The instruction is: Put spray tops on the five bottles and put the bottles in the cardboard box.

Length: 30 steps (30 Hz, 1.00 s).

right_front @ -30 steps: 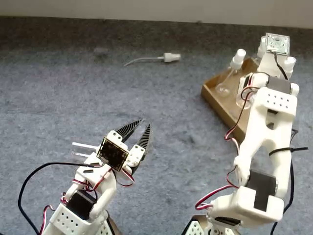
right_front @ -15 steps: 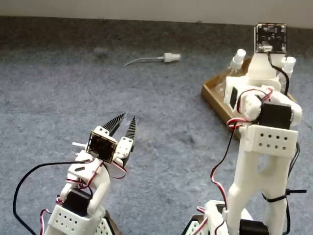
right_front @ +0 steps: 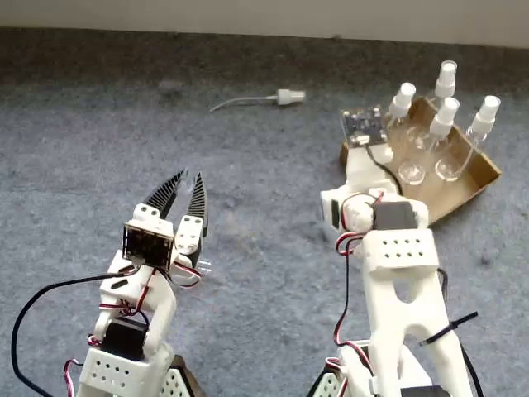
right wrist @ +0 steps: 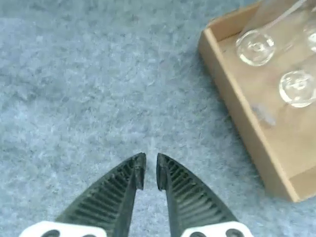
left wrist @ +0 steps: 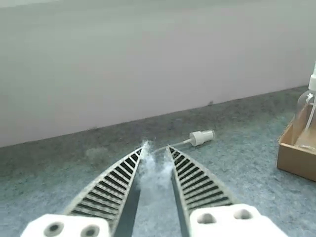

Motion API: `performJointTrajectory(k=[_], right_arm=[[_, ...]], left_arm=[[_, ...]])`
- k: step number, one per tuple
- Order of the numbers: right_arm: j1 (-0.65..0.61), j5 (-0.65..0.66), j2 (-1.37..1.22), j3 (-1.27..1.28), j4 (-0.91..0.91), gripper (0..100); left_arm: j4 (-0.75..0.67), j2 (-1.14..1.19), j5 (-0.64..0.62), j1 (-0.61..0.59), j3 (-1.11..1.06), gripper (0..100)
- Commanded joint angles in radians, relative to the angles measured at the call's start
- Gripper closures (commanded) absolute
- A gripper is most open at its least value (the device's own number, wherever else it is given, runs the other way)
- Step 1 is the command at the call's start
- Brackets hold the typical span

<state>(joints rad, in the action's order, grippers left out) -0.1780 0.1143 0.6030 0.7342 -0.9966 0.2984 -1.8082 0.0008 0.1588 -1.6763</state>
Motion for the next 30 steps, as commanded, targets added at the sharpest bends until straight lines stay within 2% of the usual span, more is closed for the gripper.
performJointTrajectory(k=[1,7,11,15,17,21,24,30], right_arm=[[-0.038,-0.080,0.038,0.087,0.088,96.9],[-0.119,-0.114,0.039,0.166,0.111,96.9],[-0.202,-0.114,0.039,0.171,0.114,96.9],[-0.245,-0.112,0.039,0.191,0.114,96.9],[-0.269,-0.069,0.039,0.211,0.116,96.9],[-0.334,0.098,0.039,0.217,0.116,96.5],[-0.384,0.137,0.038,0.209,0.116,96.4],[-0.521,0.295,0.028,0.203,0.116,96.4]], left_arm=[[-0.091,-0.005,0.005,-0.013,-0.019,97],[-0.008,-0.005,0.008,-0.015,-0.016,99],[0.011,-0.001,0.140,-0.008,-0.016,99],[0.011,-0.002,0.157,-0.036,-0.005,99],[0.011,-0.001,0.157,-0.084,0.018,99],[0.011,-0.005,0.157,-0.206,0.064,99],[0.021,-0.005,0.161,-0.257,0.088,99],[0.265,-0.005,0.160,-0.522,0.128,99]])
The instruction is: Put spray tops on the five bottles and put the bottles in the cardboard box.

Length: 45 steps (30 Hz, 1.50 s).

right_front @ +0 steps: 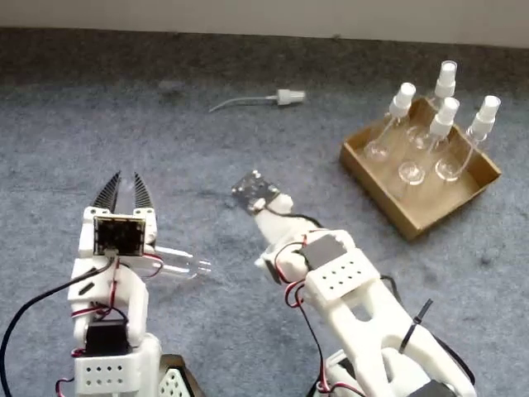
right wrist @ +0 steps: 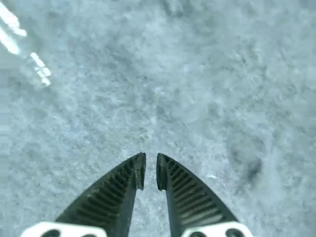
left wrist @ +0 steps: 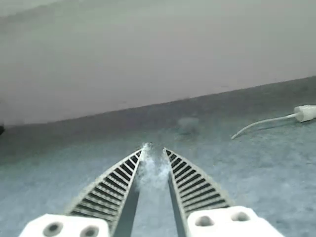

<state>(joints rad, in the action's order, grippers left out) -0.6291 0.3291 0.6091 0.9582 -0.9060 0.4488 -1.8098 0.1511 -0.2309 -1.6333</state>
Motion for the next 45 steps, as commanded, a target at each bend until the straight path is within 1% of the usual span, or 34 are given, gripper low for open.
performJointTrajectory(k=[1,3,8,10,12,14,17,23,26,28,31,33,37,39,45], right_arm=[[-0.096,0.104,0.021,-0.021,0.030,96.2],[-0.136,0.135,0.019,-0.021,0.064,93.5],[-0.171,0.137,0.019,-0.068,0.119,80.3],[-0.186,0.137,0.019,-0.124,0.117,77.9],[-0.211,0.135,0.018,-0.182,0.116,77.8],[-0.251,0.092,0.018,-0.251,0.097,77.6],[-0.288,0.023,-0.027,-0.404,-0.012,77.5],[-0.348,-0.002,-0.243,-0.673,-0.211,77.5],[-0.381,-0.028,-0.349,-0.754,-0.289,77.3],[-0.403,-0.023,-0.398,-0.791,-0.315,77.3],[-0.440,-0.015,-0.447,-0.811,-0.315,77.3],[-0.460,0.035,-0.460,-0.817,-0.315,76.4],[-0.512,0.058,-0.469,-0.814,-0.315,66.5],[-0.533,0.060,-0.472,-0.812,-0.312,63.9],[-0.535,0.061,-0.501,-0.759,-0.203,63.6]], left_arm=[[0.153,-0.004,0.009,-0.188,0.087,99],[0.209,-0.004,0.008,-0.298,0.082,99],[0.353,-0.004,0.008,-0.512,0.077,99],[0.422,-0.004,0.011,-0.564,0.065,99],[0.471,-0.004,0.011,-0.591,0.033,99],[0.474,-0.004,0.012,-0.602,-0.002,99],[0.459,-0.004,0.012,-0.604,-0.033,99],[0.456,-0.004,0.009,-0.601,-0.061,99],[0.460,-0.004,0.011,-0.567,-0.061,99],[0.462,-0.004,0.012,-0.541,-0.061,99],[0.462,-0.004,0.012,-0.524,-0.061,99],[0.462,-0.004,0.012,-0.521,-0.061,99],[0.462,-0.004,0.012,-0.521,-0.061,99],[0.462,-0.004,0.012,-0.521,-0.061,99],[0.462,-0.004,0.012,-0.521,-0.061,99]])
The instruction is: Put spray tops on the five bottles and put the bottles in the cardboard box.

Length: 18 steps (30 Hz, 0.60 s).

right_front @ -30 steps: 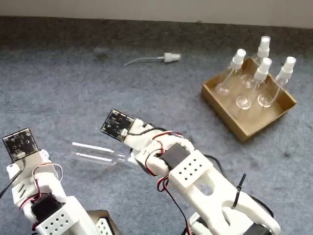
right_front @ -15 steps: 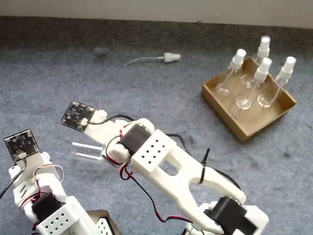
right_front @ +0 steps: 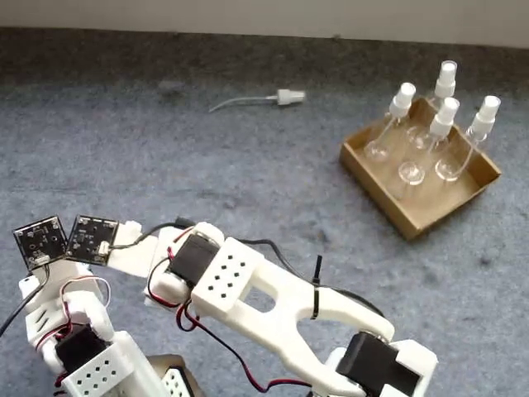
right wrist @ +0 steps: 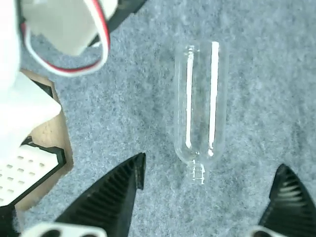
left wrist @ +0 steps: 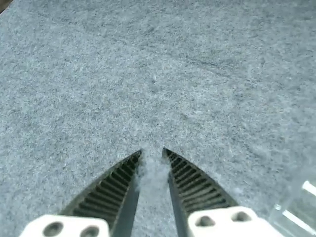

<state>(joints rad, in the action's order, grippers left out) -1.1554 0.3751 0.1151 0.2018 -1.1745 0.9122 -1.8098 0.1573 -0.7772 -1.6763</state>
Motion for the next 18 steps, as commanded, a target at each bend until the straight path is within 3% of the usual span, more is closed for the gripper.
performJointTrajectory(k=[1,18], right_arm=[[-0.008,0.015,-0.022,0.015,0.076,63.5],[-0.001,0.044,-0.394,-0.096,0.082,63.9]], left_arm=[[0.000,-0.004,0.006,0.025,-0.018,99],[0.000,-0.004,0.006,0.025,-0.018,99]])
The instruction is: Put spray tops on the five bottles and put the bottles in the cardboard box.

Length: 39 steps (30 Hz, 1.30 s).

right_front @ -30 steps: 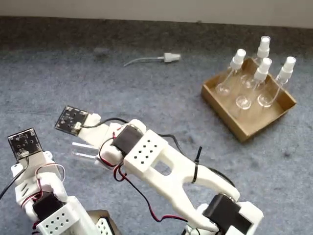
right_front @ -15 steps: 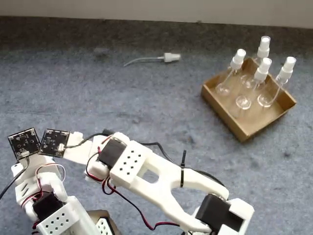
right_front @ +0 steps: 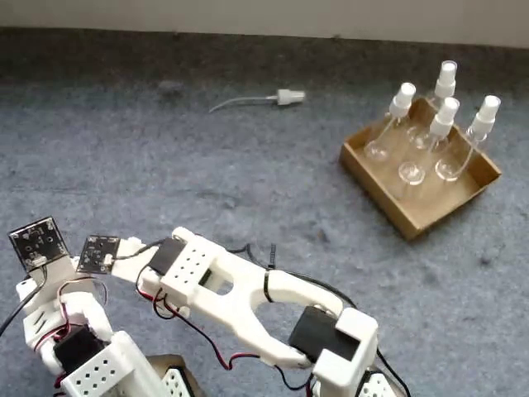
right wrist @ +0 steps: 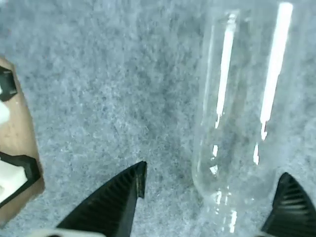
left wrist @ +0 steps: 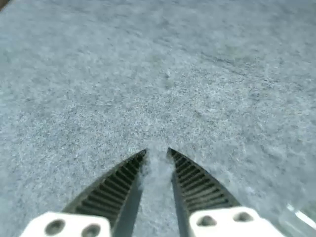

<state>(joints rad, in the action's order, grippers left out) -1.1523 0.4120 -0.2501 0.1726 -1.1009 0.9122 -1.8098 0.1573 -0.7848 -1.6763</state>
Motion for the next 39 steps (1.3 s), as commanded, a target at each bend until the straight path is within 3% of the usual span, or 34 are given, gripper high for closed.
performJointTrajectory(k=[1,9,22,35,39], right_arm=[[0.007,0.008,-0.038,-0.081,0.007,64.6],[0.064,0.005,-0.012,-0.102,0.012,84.3],[0.137,0.003,0.015,-0.105,0.015,90.3],[0.320,0.000,0.325,-0.097,0.005,90.4],[0.366,-0.123,0.438,-0.096,0.005,90.4]], left_arm=[[0.000,-0.004,0.006,0.033,-0.018,99],[0.000,-0.004,0.006,0.033,-0.018,99],[-0.003,-0.004,0.008,0.025,-0.018,99],[-0.002,-0.004,0.008,0.031,-0.018,99],[-0.002,-0.004,0.008,0.031,-0.018,99]])
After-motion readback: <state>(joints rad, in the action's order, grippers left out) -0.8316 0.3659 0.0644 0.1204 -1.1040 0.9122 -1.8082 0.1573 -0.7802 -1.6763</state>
